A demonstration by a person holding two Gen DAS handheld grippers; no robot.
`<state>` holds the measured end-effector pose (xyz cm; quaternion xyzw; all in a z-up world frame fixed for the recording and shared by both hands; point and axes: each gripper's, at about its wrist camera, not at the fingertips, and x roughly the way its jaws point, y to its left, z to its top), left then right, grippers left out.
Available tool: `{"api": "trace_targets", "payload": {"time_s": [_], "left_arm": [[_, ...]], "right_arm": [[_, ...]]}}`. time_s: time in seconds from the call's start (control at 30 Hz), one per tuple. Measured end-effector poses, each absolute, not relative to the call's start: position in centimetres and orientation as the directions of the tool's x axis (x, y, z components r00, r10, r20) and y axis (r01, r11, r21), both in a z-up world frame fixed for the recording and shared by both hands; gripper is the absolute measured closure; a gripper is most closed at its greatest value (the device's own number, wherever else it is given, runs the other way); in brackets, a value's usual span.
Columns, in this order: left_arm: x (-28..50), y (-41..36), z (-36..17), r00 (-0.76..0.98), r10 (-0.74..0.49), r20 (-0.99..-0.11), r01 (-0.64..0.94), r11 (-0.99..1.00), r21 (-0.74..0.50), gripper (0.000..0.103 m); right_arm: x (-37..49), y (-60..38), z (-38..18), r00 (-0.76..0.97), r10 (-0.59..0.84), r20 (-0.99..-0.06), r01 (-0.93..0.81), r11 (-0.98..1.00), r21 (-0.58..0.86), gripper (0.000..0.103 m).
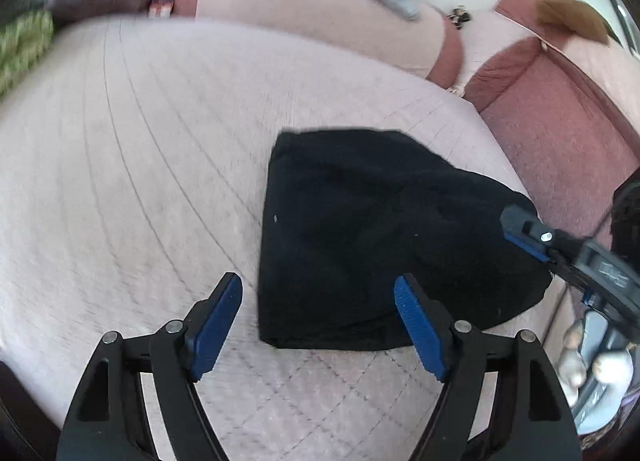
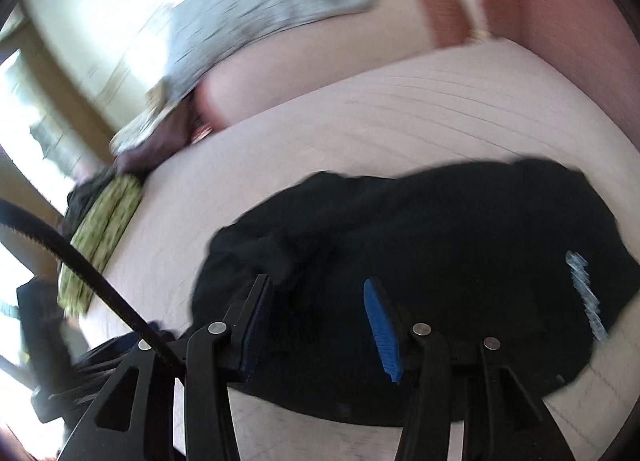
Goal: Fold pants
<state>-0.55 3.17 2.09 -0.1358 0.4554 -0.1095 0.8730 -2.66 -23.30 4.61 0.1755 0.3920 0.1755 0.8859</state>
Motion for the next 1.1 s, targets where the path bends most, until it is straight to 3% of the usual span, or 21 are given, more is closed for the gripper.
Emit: {"api": "trace_targets", "payload": {"time_s": [0.03, 0.07, 0.1, 0.13, 0.2, 0.5, 0.53, 0.57, 0.6, 0.9, 0.97, 1.1], "left_arm": [[-0.2, 2.8, 1.4, 0.564, -0.326, -0.758, 0.068, 0.934, -0.351, 0.033], [0.2, 2.7, 0.8, 0.555, -0.332, -0.763, 0.065, 0.931, -0.358, 0.057], [0.5, 2.2, 0.2, 0.552, -0.31, -0.774, 0.046, 0.938, -0.343, 0.066], [0.4, 2.4, 0.2, 0.564, -0.32, -0.761, 0.047, 0.933, -0.358, 0.066], [0.2, 2.7, 0.2, 0.566, -0.354, -0.745, 0.057, 0.918, -0.394, 0.077], [-1.0, 2.6, -0.2, 0.61, -0.346, -0.713, 0.087, 0.923, -0.374, 0.077], [-1.0, 2.8, -0.3, 0.61, -0.356, -0.708, 0.09, 0.919, -0.384, 0.077], [-1.0, 3.0, -0.5, 0.61, -0.365, -0.703, 0.093, 0.914, -0.394, 0.077], [-1.0, 3.1, -0.6, 0.611, -0.374, -0.698, 0.097, 0.91, -0.402, 0.077], [-2.2, 4.5, -0.6, 0.622, -0.396, -0.676, 0.123, 0.901, -0.416, 0.077], [-2.5, 4.9, -0.7, 0.621, -0.407, -0.67, 0.118, 0.894, -0.433, 0.077], [-2.4, 4.8, -1.0, 0.624, -0.402, -0.67, 0.115, 0.895, -0.43, 0.077]], "right_arm": [[-2.1, -22.2, 5.0, 0.611, 0.48, -0.629, -0.219, 0.866, 0.448, 0.05], [-1.1, -20.8, 5.7, 0.571, 0.524, -0.631, -0.28, 0.848, 0.45, 0.05], [-0.4, -19.6, 6.0, 0.544, 0.545, -0.638, -0.313, 0.837, 0.448, 0.05], [0.4, -18.6, 6.5, 0.524, 0.555, -0.646, -0.337, 0.832, 0.441, 0.05], [2.8, -15.7, 7.0, 0.474, 0.563, -0.677, -0.397, 0.823, 0.406, 0.05], [12.2, -4.1, 3.2, 0.303, 0.413, -0.859, -0.487, 0.842, 0.233, 0.053], [12.7, -3.2, 2.6, 0.291, 0.383, -0.877, -0.496, 0.844, 0.204, 0.065], [13.2, -2.7, 1.8, 0.279, 0.353, -0.893, -0.501, 0.847, 0.178, 0.094], [13.7, -1.8, 1.0, 0.28, 0.294, -0.914, -0.509, 0.853, 0.118, 0.099], [17.5, -0.6, 1.2, 0.436, 0.052, -0.898, -0.407, 0.902, -0.145, 0.103], [17.9, -1.8, 2.0, 0.434, 0.093, -0.896, -0.374, 0.923, -0.086, 0.103], [15.7, -4.8, 4.3, 0.334, 0.351, -0.874, -0.399, 0.894, 0.207, 0.102]]}}
